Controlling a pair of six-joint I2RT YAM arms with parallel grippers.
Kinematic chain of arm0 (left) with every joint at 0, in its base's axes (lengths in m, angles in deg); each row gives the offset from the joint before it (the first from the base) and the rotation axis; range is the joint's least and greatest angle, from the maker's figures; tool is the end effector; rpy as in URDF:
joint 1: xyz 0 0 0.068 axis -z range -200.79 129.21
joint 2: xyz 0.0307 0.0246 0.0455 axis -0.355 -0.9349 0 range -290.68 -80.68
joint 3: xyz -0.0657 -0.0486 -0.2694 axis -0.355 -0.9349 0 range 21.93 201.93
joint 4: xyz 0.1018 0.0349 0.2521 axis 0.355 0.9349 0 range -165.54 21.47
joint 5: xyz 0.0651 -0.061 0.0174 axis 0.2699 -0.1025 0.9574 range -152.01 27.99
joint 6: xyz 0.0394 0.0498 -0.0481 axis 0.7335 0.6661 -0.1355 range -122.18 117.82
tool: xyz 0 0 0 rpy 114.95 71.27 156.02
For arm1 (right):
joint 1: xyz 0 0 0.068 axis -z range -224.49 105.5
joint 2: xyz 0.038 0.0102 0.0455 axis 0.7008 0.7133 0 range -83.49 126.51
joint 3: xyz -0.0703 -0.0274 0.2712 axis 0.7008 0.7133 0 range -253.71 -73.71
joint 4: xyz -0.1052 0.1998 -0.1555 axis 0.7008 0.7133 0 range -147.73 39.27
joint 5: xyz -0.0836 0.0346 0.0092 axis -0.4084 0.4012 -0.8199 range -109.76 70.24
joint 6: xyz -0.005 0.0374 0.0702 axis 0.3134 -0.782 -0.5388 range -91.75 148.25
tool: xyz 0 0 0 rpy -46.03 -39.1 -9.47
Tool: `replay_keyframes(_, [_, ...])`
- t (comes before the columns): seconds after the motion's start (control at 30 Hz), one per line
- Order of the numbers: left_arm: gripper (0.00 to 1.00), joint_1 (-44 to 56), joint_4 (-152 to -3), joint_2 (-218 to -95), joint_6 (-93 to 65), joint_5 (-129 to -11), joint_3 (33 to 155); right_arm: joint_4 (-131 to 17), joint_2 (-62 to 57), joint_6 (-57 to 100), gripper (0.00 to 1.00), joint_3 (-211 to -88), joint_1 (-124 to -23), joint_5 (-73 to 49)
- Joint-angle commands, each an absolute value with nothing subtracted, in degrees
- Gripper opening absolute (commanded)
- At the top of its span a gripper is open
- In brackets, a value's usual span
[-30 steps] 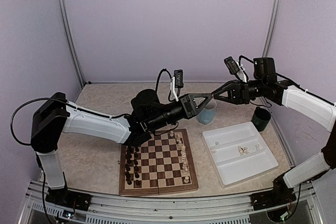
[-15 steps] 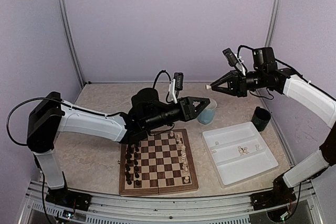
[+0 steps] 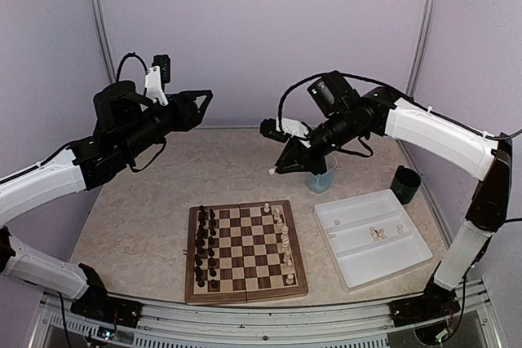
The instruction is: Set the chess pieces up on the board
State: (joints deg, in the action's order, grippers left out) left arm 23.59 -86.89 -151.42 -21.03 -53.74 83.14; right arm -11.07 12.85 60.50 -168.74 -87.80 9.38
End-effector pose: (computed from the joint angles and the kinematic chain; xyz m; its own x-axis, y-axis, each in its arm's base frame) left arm 0.2474 -0.2284 0.3921 -0.1688 -0.2822 -0.9444 0.5651 0.7573 -0.3273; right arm 0.2679 0.2984 0.3393 -0.0107 -0.6506 -0.7593 -0.9957 0.0765 -0.0515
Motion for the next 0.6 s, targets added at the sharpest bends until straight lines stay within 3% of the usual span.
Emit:
replay_keyframes(0.0, [0.56, 17.41, -81.25, -148.39, -17.04, -50.82, 77.69, -5.41, 18.16, 67.7, 0.04, -171.11, -93.31, -4.78])
replay_keyframes(0.13, [0.56, 13.14, -82.82, -145.58, -17.8, -53.07, 74.61, -5.09, 23.66, 68.99, 0.04, -174.16, -96.12, -9.75])
replay_keyframes(0.57, [0.56, 12.87, -81.51, -145.07, -17.38, -54.84, 75.2, -0.24, 36.75, 72.53, 0.06, -183.96, -98.54, -15.23])
